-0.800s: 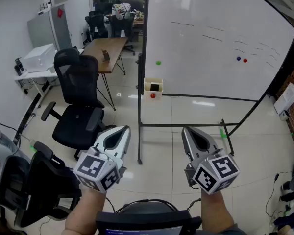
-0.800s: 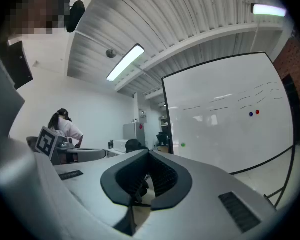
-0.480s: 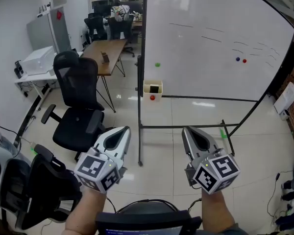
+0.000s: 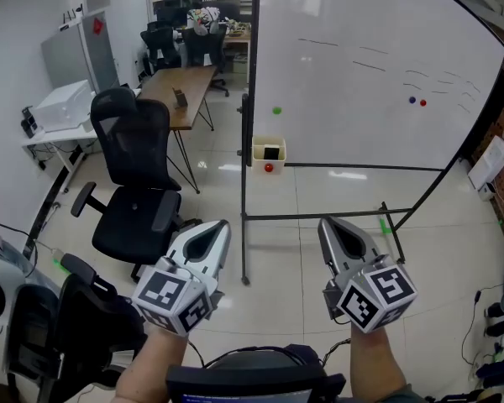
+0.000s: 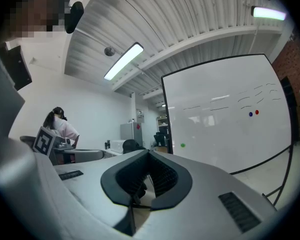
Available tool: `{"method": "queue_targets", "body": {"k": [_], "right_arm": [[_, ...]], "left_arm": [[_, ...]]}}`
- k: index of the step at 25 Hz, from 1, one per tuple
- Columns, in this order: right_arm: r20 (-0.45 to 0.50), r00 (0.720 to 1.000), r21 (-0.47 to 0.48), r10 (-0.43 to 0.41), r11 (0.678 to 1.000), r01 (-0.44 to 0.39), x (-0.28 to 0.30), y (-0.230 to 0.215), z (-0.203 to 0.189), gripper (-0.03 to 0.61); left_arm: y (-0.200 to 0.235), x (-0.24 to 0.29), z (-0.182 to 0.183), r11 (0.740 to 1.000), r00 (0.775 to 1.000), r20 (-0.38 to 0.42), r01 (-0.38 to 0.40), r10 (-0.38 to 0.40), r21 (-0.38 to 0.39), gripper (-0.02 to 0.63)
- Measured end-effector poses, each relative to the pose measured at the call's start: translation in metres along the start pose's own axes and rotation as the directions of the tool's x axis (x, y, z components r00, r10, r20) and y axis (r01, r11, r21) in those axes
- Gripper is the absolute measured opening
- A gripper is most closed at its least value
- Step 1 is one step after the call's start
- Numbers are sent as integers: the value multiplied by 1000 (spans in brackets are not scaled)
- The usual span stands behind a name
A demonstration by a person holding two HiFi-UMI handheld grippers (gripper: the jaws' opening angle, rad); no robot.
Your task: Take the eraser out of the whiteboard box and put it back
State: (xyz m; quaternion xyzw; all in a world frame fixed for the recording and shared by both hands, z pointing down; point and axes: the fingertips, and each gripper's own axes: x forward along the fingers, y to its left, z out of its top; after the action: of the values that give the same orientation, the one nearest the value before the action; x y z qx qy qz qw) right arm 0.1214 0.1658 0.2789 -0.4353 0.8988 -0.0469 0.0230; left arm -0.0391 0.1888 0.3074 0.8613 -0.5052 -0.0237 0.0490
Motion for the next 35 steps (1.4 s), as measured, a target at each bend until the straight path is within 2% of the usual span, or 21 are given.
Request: {"method": "queue_targets", "body": {"k": [5, 9, 18, 25, 30, 35], "right_arm": [[12, 999, 29, -41, 999, 41, 27, -2, -5, 17], [13, 999, 22, -30, 999, 30, 61, -15, -6, 17], [-16, 998, -5, 68, 998, -68, 162, -99, -12, 17], [-52, 985, 6, 165, 986, -165, 228, -156, -23, 17], [-72, 971, 29, 229, 973, -228, 259, -185, -29, 18], [-89, 969, 34, 231, 973, -229, 289, -202, -35, 18]], "left_arm": [[25, 5, -9, 1000, 999, -16, 29, -29, -5, 32], [47, 26, -8, 1000, 1000, -20, 22, -22, 1, 32], [97, 145, -12, 998, 998, -23, -60, 60, -13, 32], [126, 231, -9, 991, 990, -34, -134, 134, -16, 32], [138, 271, -9, 985, 984, -48, -172, 171, -9, 32], [159, 300, -9, 986, 984, -59, -168, 167, -13, 32]]}}
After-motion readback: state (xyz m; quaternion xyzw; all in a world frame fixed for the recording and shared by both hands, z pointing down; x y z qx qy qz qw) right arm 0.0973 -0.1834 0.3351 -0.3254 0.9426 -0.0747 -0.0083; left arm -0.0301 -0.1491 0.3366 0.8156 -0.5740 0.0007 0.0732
